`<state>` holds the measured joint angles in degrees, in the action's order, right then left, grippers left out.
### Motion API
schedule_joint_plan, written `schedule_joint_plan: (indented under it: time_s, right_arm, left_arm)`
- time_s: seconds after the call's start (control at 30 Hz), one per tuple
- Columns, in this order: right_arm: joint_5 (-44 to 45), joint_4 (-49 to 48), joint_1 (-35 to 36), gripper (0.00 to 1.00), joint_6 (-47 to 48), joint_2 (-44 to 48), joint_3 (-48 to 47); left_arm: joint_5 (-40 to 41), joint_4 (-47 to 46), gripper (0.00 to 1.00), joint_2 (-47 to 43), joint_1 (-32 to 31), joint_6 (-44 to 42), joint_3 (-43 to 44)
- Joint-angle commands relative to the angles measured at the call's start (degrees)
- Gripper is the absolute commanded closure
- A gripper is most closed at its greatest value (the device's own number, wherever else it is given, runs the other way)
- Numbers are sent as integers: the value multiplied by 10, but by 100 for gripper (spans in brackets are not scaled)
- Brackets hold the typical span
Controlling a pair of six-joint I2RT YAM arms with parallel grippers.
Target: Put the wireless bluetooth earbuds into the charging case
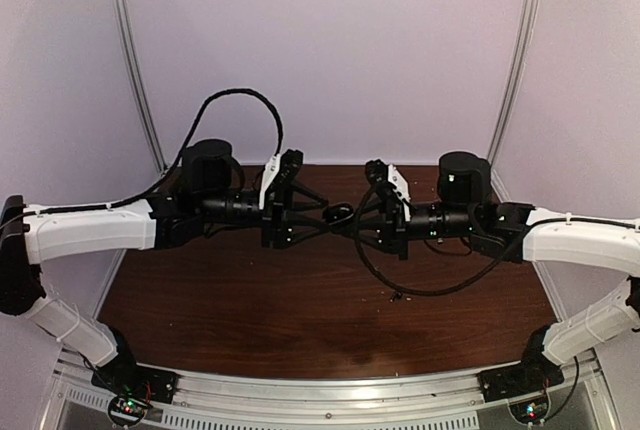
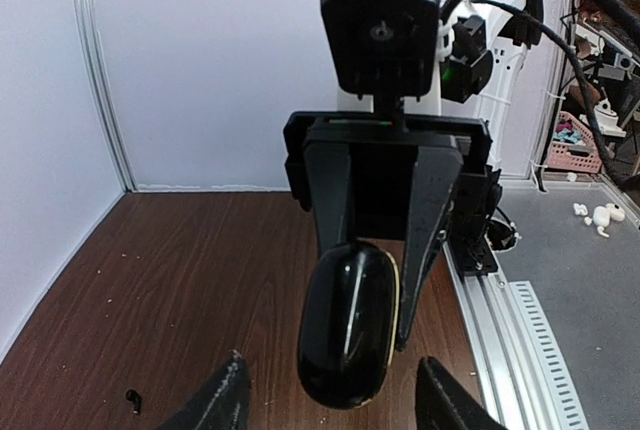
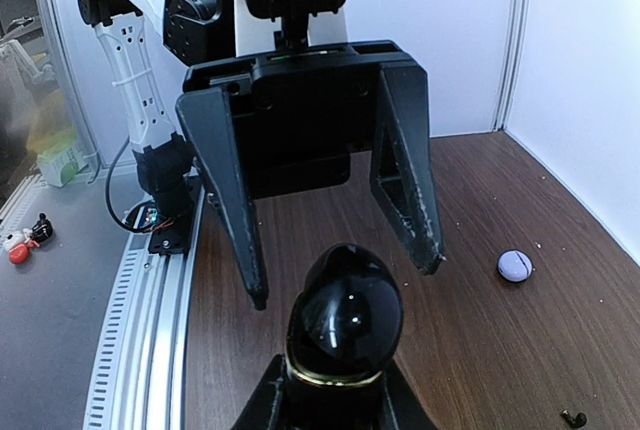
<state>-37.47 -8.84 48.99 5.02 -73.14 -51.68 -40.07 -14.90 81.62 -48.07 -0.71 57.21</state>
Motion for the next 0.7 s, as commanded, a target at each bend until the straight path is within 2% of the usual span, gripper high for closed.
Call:
schedule_joint_plan:
  time_s: [0.0,0.2,0.33,0.67]
  right_arm:
    - [-7,-16,-1,96,0,-2,3]
    - [-21,-10,2,97,16,4,8]
    - [-30,0,5,100,28,-1,5]
    - [-30,9,9,100,46,3,7]
  left_arm:
    - [8,14,42,18,-2,-21,37]
    - [62,25,46,25,-2,3,52]
    - [61,23,47,25,0,5,55]
    - [9,-20,50,7,30,71,33]
